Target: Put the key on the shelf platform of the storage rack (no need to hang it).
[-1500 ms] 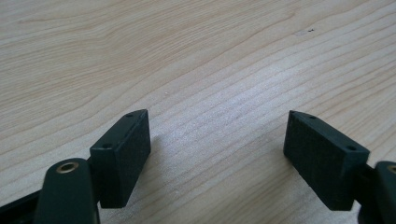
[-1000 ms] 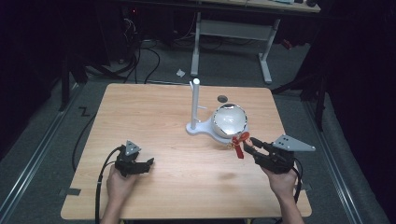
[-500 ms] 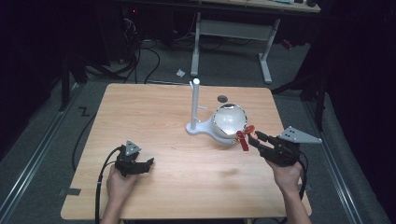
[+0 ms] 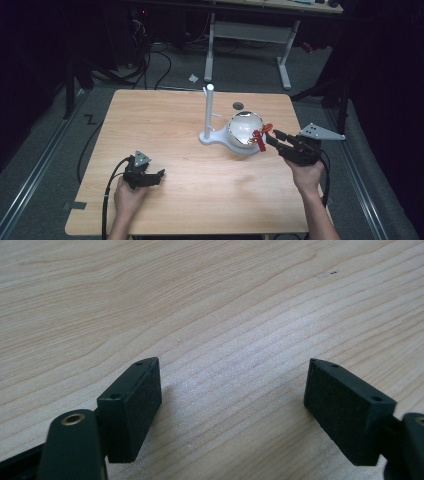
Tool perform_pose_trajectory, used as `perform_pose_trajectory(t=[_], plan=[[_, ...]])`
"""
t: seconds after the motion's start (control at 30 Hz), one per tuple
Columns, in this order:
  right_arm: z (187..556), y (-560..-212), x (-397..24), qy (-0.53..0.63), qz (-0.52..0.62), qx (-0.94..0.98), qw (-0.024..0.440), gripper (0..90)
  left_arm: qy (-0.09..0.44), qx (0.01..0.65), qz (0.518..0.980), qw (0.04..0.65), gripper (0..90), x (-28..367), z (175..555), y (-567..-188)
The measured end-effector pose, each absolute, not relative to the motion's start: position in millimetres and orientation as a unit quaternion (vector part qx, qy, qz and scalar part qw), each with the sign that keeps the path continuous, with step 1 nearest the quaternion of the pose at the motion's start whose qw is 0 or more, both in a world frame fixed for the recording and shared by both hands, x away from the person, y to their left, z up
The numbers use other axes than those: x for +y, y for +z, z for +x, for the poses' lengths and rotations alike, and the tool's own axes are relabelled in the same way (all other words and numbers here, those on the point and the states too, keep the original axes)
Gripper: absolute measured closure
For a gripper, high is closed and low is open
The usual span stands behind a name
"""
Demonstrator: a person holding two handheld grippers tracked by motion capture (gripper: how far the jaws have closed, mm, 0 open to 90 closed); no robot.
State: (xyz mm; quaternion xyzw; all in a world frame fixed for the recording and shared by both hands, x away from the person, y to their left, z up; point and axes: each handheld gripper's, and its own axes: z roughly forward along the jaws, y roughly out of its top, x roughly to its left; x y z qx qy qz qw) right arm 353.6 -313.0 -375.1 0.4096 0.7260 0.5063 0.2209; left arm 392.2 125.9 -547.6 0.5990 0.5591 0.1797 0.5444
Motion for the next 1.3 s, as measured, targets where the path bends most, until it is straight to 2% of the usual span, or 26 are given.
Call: perform_pose_trajectory(t=[0.7, 1.3], plan=[[389.3, -366.0, -309.4, 0.498, 0.425, 0.723, 0.221, 61.7, 0.18, 0.559, 0.599, 0.544, 23.3, 125.9, 392.2, -547.6], [413.2, -379.5, -308.3, 0.484, 0.446, 0.722, 0.214, 61.7, 0.18, 0.559, 0.599, 0.544, 23.3, 125.9, 392.2, -547.6]])
